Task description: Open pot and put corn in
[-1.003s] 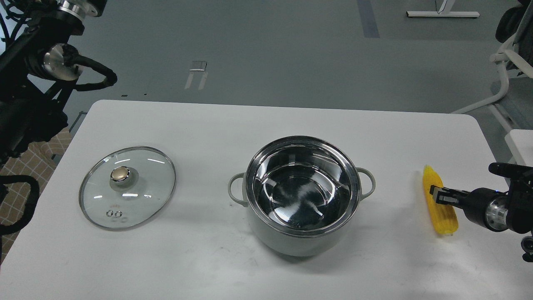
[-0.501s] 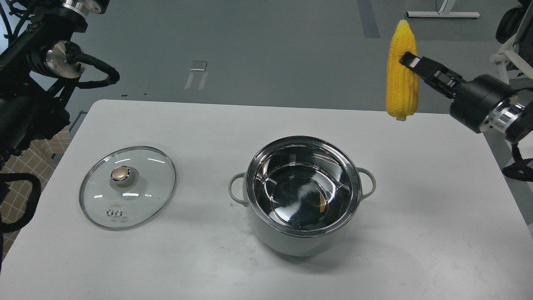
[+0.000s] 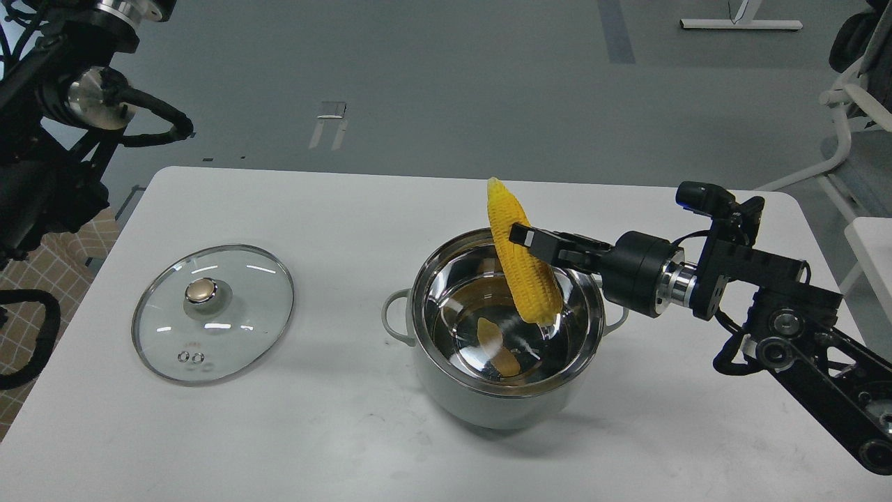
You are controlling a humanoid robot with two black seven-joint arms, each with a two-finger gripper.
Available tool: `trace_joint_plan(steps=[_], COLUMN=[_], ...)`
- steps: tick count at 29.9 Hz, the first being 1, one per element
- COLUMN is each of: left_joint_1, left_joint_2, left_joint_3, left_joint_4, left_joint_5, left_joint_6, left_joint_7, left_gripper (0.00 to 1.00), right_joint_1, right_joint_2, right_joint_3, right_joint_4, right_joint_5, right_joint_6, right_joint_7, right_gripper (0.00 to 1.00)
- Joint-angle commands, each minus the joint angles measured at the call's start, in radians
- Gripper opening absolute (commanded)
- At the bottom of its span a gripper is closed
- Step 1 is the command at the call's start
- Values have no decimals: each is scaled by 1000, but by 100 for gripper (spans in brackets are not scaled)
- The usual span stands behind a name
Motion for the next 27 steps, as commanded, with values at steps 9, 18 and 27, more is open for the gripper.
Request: trace_joint_plan(steps=[9, 18, 27], left_joint_1=[-1, 0, 2], left_joint_2=[-4, -4, 2], left_joint_3=[-2, 0, -8], left_joint_4=[-7, -7, -7], left_joint_5=[1, 1, -2], left_joint_6=[-6, -6, -9], left_joint_7=[-3, -3, -5], left_gripper=[97, 97, 97], right_joint_1=[14, 27, 57], right_joint_2=[-47, -46, 29], right_joint_3=[-69, -66, 125], right_joint_4=[1, 10, -11], right_joint_5=[1, 3, 9], right_joint_6=[0, 0, 0], right_joint_7=[7, 9, 8], right_gripper=[74, 96, 100])
